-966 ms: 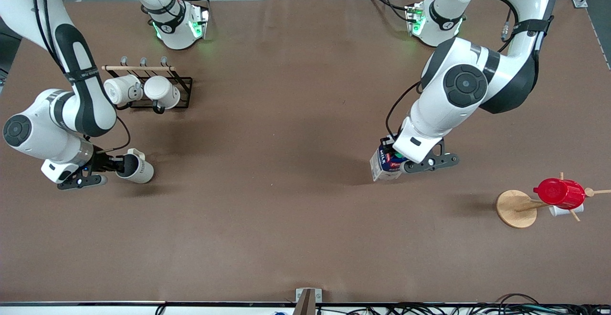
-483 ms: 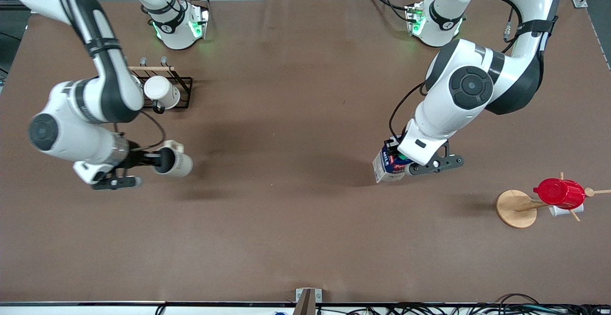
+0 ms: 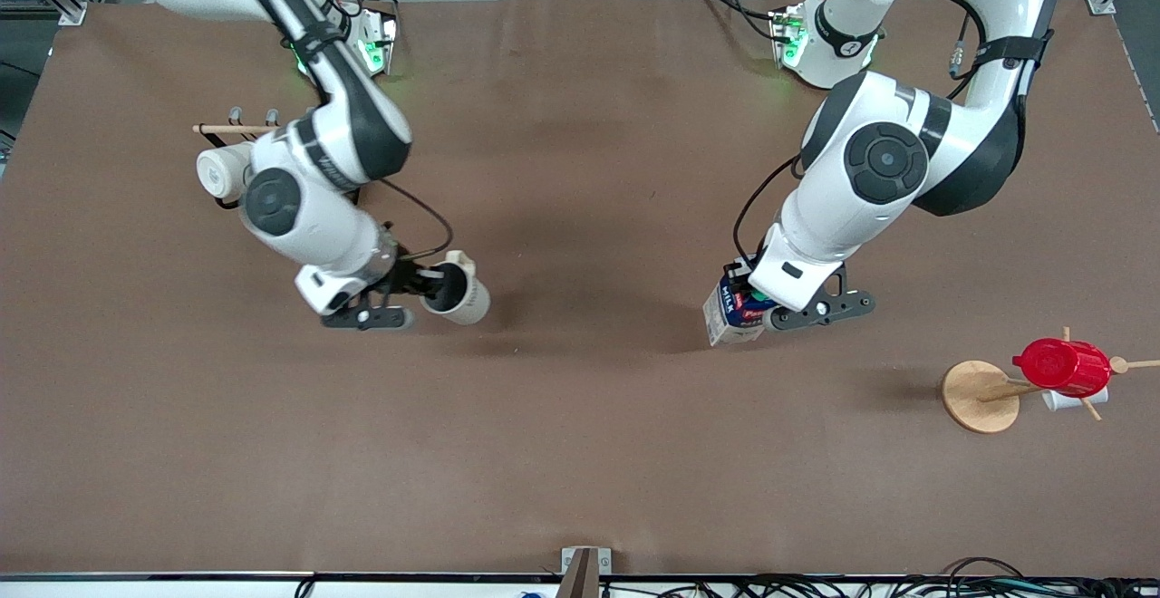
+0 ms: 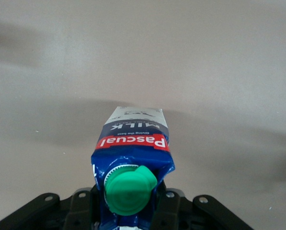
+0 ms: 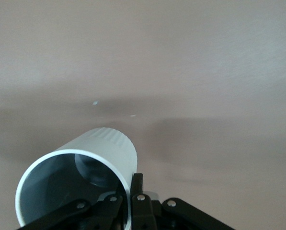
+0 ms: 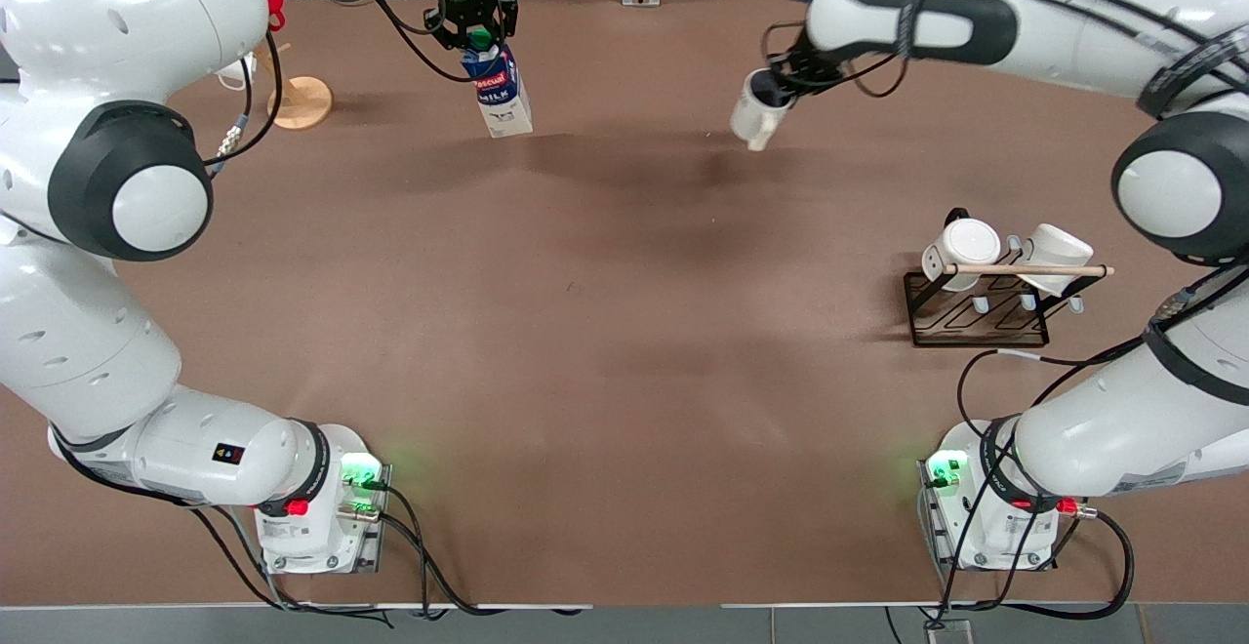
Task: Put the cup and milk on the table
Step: 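Carry the mug to the table centre and set it down with the right gripper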
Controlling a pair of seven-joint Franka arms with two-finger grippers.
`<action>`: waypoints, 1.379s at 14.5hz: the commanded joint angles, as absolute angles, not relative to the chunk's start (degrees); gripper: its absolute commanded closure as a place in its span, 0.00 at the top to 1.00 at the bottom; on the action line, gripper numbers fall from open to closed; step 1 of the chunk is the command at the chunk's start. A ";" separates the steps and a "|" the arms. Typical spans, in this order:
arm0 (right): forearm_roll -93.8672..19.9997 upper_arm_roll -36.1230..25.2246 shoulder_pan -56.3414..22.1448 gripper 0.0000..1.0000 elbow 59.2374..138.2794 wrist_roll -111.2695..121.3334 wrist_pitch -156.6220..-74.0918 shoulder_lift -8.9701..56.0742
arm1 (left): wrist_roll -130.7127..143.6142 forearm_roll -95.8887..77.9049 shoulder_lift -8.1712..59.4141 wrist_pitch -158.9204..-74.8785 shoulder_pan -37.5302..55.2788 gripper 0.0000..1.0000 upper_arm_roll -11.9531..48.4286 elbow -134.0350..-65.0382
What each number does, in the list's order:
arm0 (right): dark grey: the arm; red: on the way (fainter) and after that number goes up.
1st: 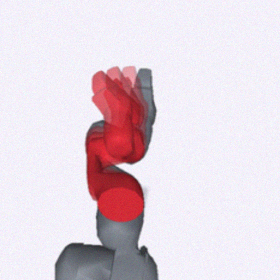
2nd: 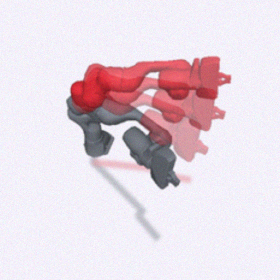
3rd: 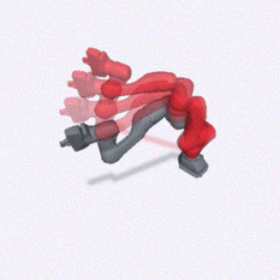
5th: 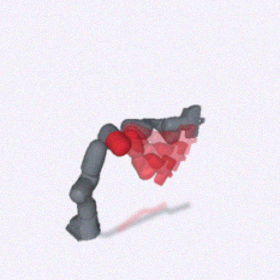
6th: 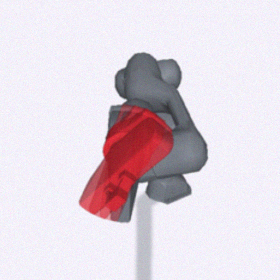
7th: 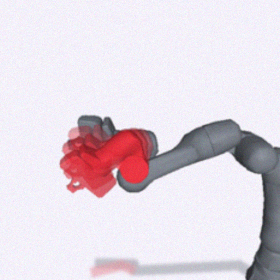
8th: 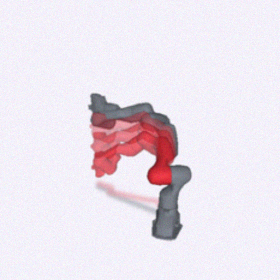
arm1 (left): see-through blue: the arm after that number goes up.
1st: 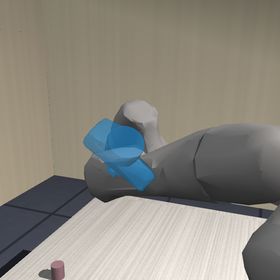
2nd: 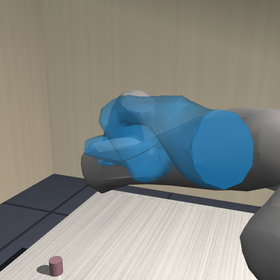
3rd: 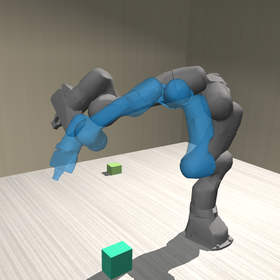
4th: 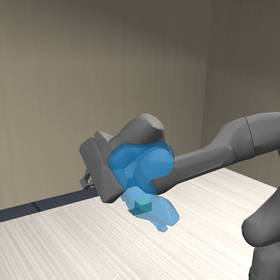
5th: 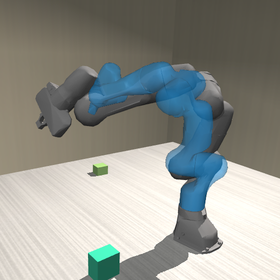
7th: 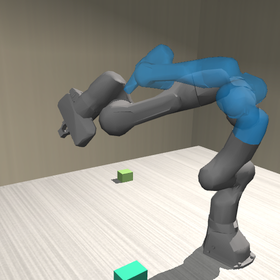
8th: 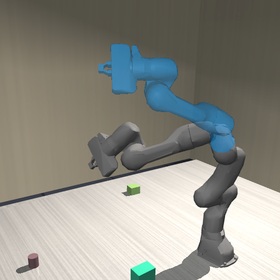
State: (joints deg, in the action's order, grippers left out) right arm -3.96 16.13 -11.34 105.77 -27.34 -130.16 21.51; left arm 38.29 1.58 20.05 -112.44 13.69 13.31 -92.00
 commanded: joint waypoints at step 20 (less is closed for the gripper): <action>14.41 16.96 -23.39 1.00 97.73 -56.16 -134.21 33.32 | 58.27 2.99 29.88 -112.06 26.62 0.35 13.10 -82.71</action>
State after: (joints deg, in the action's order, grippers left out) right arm 13.40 16.14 -24.23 98.07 -54.75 -135.24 35.22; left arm 56.22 1.58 28.02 -112.52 24.92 13.45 -85.39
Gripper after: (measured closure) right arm 0.489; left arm 0.621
